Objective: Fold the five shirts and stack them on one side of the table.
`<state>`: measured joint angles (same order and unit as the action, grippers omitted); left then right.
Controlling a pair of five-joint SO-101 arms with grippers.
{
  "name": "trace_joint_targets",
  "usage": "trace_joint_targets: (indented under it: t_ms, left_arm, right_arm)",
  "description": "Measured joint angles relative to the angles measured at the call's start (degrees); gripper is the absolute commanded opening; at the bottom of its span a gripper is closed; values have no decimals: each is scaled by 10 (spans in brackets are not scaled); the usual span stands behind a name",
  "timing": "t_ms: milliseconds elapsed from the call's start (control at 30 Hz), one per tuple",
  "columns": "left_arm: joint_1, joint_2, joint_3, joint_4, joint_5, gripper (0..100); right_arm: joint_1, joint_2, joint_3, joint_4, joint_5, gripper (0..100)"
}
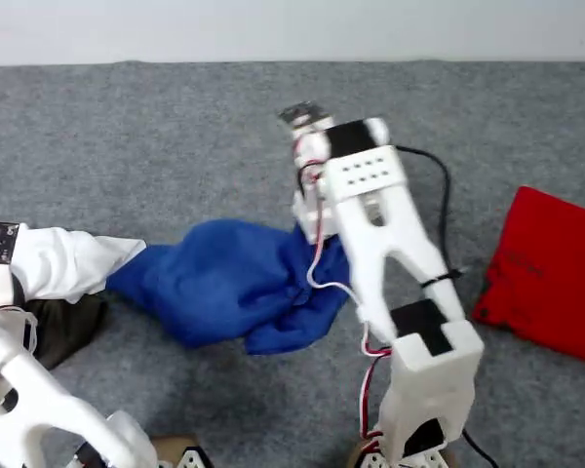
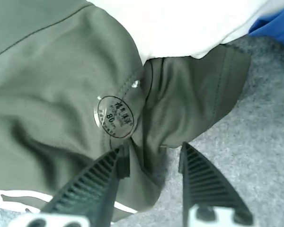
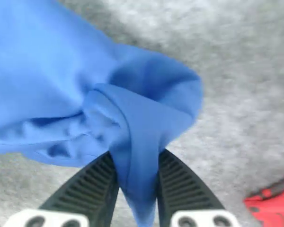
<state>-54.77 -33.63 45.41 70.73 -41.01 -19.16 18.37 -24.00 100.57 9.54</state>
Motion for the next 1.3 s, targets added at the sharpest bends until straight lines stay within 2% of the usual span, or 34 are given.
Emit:
trace_joint_targets:
  t_ms: [233,400,633,1067,1200,1300]
  left_arm:
    - [4,0,0,0,0,180]
    - [28,0,0,4,-3,180]
    - [44,0,0,12,-4,180]
    - [44,0,0,14,-4,180]
    - [44,0,0,14,-4,180]
    - [44,0,0,14,-4,180]
  right_arm:
    - [67,-52,127,0,66,80]
    - [97,-53,160,-5,106,88]
    - [135,-1,160,-24,116,274]
    - [116,39,159,0,116,273]
    - [156,42,159,0,116,266]
    - [177,42,159,0,116,207]
